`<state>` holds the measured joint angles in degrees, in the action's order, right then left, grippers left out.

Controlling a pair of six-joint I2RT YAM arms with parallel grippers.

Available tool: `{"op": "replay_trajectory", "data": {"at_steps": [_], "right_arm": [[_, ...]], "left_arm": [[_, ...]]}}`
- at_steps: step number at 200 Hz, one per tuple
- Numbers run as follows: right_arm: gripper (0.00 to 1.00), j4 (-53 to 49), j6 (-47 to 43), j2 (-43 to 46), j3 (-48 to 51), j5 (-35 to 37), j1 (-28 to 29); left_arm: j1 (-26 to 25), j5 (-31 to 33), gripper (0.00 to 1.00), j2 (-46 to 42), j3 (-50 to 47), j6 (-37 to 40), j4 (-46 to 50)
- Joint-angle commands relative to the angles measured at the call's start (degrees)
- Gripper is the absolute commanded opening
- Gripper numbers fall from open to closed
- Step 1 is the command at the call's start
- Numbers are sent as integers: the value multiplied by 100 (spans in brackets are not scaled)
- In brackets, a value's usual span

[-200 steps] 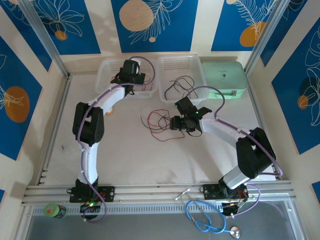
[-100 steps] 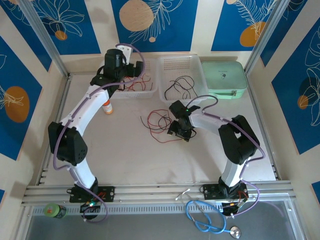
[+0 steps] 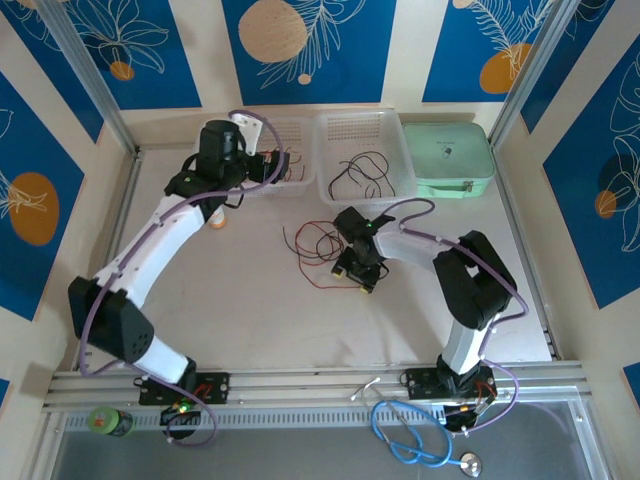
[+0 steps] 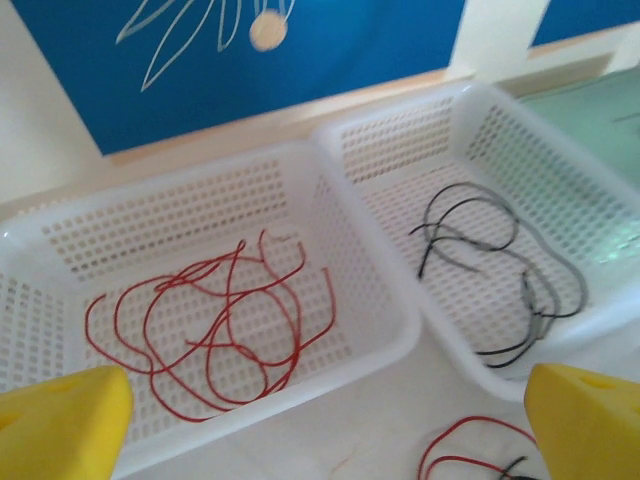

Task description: Untangle the cables

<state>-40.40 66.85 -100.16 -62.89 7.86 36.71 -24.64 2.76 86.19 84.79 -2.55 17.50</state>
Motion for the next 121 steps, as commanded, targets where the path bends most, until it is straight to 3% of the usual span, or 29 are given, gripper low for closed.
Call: {"op": "replay_trajectory", "data": {"at_steps": [1, 48, 121], "right_arm": [[64, -558, 144, 445, 60, 314, 56], [66, -715, 58, 536, 123, 566, 58], [64, -205, -5, -407, -178, 322, 173]], "left_arm": [[-157, -206, 100, -392, -145, -53, 166], [-181, -113, 100, -659, -142, -70, 524], [-318, -389, 100, -1229, -735, -442, 542]]}}
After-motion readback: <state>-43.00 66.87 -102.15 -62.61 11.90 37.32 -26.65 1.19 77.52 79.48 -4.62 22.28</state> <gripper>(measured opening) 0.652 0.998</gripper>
